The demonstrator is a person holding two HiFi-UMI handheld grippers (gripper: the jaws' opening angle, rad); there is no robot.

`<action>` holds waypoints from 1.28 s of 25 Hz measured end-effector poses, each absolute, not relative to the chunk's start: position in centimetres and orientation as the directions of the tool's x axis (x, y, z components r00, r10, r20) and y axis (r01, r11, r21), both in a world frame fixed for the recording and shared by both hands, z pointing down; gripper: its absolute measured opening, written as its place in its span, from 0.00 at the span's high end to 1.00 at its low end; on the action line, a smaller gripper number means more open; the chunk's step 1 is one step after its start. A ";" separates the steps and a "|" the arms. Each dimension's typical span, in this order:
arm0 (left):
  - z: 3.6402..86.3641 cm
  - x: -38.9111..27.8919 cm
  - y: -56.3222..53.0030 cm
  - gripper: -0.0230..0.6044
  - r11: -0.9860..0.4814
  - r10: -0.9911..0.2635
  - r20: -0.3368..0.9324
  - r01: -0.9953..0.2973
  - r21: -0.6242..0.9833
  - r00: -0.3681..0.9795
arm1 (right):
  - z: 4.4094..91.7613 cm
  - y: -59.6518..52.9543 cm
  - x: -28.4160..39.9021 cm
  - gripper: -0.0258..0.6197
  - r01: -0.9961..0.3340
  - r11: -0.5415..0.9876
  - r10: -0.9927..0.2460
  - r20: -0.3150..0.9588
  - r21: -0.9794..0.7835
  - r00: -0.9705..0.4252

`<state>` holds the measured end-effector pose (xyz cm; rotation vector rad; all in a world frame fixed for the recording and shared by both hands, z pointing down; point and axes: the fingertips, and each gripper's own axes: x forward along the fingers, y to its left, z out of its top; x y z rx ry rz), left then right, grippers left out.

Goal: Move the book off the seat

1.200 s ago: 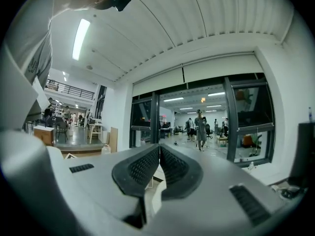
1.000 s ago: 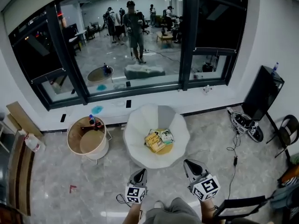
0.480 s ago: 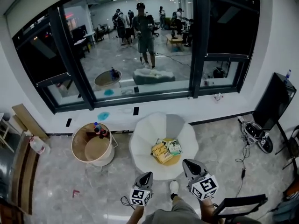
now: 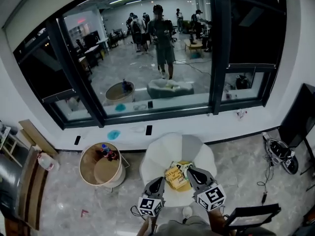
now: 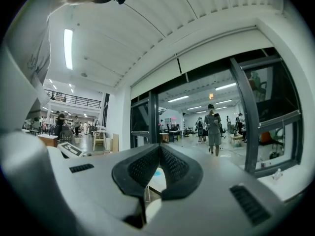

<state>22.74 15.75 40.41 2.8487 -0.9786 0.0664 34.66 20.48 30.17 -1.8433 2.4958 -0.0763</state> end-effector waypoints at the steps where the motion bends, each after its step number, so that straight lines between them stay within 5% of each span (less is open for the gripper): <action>1: 38.9 23.7 14.7 0.95 -0.780 -0.613 0.063 -0.616 0.113 0.787 | 29.9 19.6 35.4 0.94 -0.953 0.295 -0.955 -0.003 -0.064 -0.295; 12: 25.3 30.8 8.9 0.95 -0.833 -0.554 -0.105 -0.547 0.087 0.826 | 25.6 11.9 38.4 0.93 -0.948 0.318 -0.946 -0.063 -0.015 -0.317; 32: 25.5 32.0 6.4 0.95 -0.890 -0.454 -0.115 -0.447 0.087 0.883 | 26.7 9.3 36.7 0.94 -0.960 0.277 -0.961 -0.029 -0.033 -0.276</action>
